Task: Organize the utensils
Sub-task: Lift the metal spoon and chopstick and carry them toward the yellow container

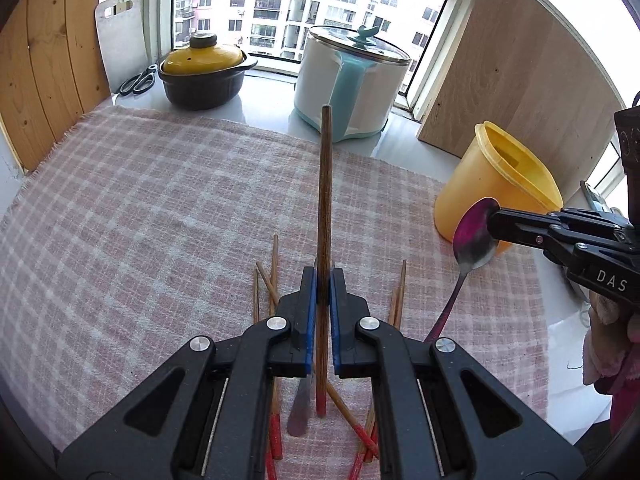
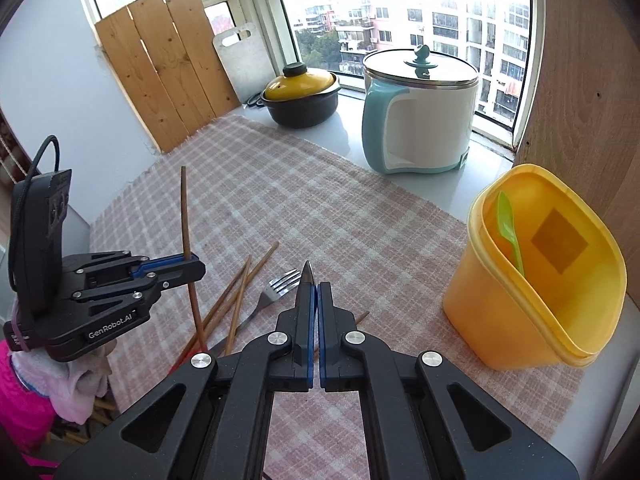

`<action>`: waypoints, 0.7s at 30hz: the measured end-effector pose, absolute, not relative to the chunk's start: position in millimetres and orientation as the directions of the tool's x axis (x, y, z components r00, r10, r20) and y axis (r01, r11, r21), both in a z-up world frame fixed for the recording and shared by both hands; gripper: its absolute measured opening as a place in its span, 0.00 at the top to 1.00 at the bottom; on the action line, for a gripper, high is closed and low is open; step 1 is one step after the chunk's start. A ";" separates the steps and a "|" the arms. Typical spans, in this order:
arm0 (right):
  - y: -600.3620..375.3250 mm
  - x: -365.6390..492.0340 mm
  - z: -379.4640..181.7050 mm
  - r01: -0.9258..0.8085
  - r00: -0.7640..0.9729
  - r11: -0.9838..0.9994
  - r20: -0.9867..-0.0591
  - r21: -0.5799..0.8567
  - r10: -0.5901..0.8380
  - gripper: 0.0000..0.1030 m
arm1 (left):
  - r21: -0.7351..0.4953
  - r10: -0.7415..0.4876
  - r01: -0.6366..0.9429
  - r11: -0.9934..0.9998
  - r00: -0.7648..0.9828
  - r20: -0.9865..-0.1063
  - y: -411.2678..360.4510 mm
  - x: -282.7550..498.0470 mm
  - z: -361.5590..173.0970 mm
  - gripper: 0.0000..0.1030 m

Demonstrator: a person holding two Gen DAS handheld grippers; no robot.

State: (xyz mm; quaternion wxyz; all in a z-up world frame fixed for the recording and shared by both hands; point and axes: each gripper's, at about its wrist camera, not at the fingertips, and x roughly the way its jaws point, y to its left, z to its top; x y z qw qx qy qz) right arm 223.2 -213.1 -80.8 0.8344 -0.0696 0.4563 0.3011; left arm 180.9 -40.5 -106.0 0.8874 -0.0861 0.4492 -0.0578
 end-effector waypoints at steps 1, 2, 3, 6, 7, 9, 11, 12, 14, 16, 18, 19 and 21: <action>-216.1 222.7 -77.3 -0.563 0.411 0.813 -0.802 0.150 0.433 1.00 | -0.202 -0.182 0.034 0.979 0.596 -0.782 -43.6 181.0 -101.7 0.96; -218.7 222.2 -74.2 -0.560 0.420 0.816 -0.800 0.143 0.428 1.00 | -0.197 -0.183 0.044 0.979 0.603 -0.776 -47.1 181.2 -97.5 0.96; -221.4 221.9 -71.2 -0.556 0.428 0.820 -0.798 0.137 0.423 1.00 | -0.193 -0.186 0.054 0.980 0.609 -0.771 -50.8 181.5 -93.6 0.96; -229.4 222.0 -62.8 -0.544 0.450 0.830 -0.793 0.121 0.411 1.00 | -0.194 -0.201 0.080 0.978 0.622 -0.757 -60.0 184.4 -83.0 0.96; -232.3 222.1 -59.9 -0.540 0.458 0.834 -0.791 0.115 0.406 1.00 | -0.194 -0.205 0.088 0.977 0.626 -0.752 -62.8 185.9 -79.8 0.96; -237.3 222.0 -53.7 -0.535 0.477 0.839 -0.784 0.099 0.397 1.00 | -0.193 -0.214 0.103 0.976 0.635 -0.743 -69.3 188.3 -73.1 0.96; -241.6 220.8 -47.2 -0.529 0.498 0.845 -0.776 0.080 0.386 1.00 | -0.193 -0.224 0.120 0.974 0.642 -0.733 -75.3 191.4 -66.8 0.96; -243.6 220.8 -43.6 -0.527 0.508 0.847 -0.772 0.073 0.383 1.00 | -0.191 -0.229 0.129 0.973 0.646 -0.728 -78.6 193.0 -63.6 0.96; -247.4 220.4 -36.3 -0.524 0.526 0.849 -0.761 0.060 0.379 1.00 | -0.187 -0.238 0.148 0.971 0.654 -0.718 -86.1 196.1 -56.5 0.96; -250.8 220.5 -29.9 -0.522 0.543 0.852 -0.752 0.047 0.374 1.00 | -0.187 -0.249 0.165 0.968 0.660 -0.709 -93.3 199.5 -49.5 0.96; -254.7 220.4 -23.9 -0.518 0.557 0.854 -0.743 0.038 0.371 1.00 | -0.191 -0.263 0.181 0.965 0.664 -0.700 -100.0 203.8 -42.8 0.96; -256.7 220.7 -21.5 -0.515 0.563 0.856 -0.739 0.036 0.370 1.00 | -0.190 -0.268 0.189 0.963 0.666 -0.696 -102.9 206.2 -39.7 0.96; -261.9 221.4 -15.7 -0.510 0.575 0.860 -0.729 0.036 0.371 1.00 | -0.187 -0.276 0.204 0.961 0.675 -0.685 -109.8 210.9 -31.8 0.96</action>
